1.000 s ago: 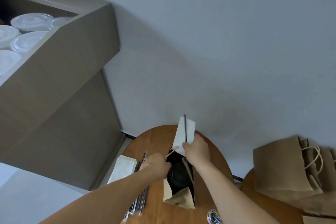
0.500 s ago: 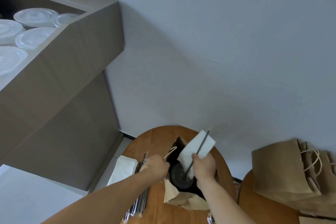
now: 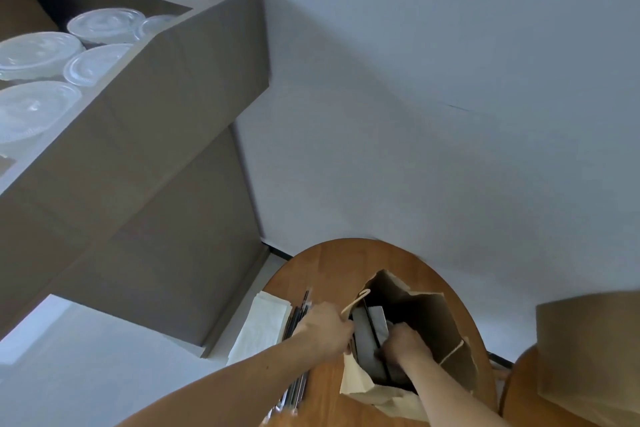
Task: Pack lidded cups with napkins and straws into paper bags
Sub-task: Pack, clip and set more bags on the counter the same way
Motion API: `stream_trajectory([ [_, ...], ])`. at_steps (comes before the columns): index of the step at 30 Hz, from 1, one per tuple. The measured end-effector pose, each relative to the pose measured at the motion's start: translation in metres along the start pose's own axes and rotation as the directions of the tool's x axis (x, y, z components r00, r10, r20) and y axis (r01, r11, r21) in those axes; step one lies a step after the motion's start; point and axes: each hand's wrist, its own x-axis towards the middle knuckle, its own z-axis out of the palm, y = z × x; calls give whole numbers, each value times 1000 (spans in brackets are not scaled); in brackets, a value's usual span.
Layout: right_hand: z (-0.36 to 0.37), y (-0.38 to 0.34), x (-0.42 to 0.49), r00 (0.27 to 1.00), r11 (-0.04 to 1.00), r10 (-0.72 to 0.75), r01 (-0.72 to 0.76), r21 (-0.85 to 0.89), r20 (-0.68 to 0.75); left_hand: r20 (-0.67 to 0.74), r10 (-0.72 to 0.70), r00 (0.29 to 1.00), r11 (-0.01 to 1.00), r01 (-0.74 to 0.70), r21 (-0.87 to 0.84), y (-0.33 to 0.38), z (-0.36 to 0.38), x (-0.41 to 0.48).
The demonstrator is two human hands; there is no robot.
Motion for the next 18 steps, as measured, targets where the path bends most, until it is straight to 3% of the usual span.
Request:
stream_trajectory([
  [9,7,-12,7,977,990,-98,76,-122,-190,-23,-5,1000,1000,5,26,-8,-1,-1],
  [15,-20,-24,-28,919,908,-294,183,-376,-264,-8,25,1000,998,-25,54,-5,0,3],
  [18,-50,-21,-51,846,833,-442,265,-485,-297,-14,91,996,991,-89,97,-1,1,5],
])
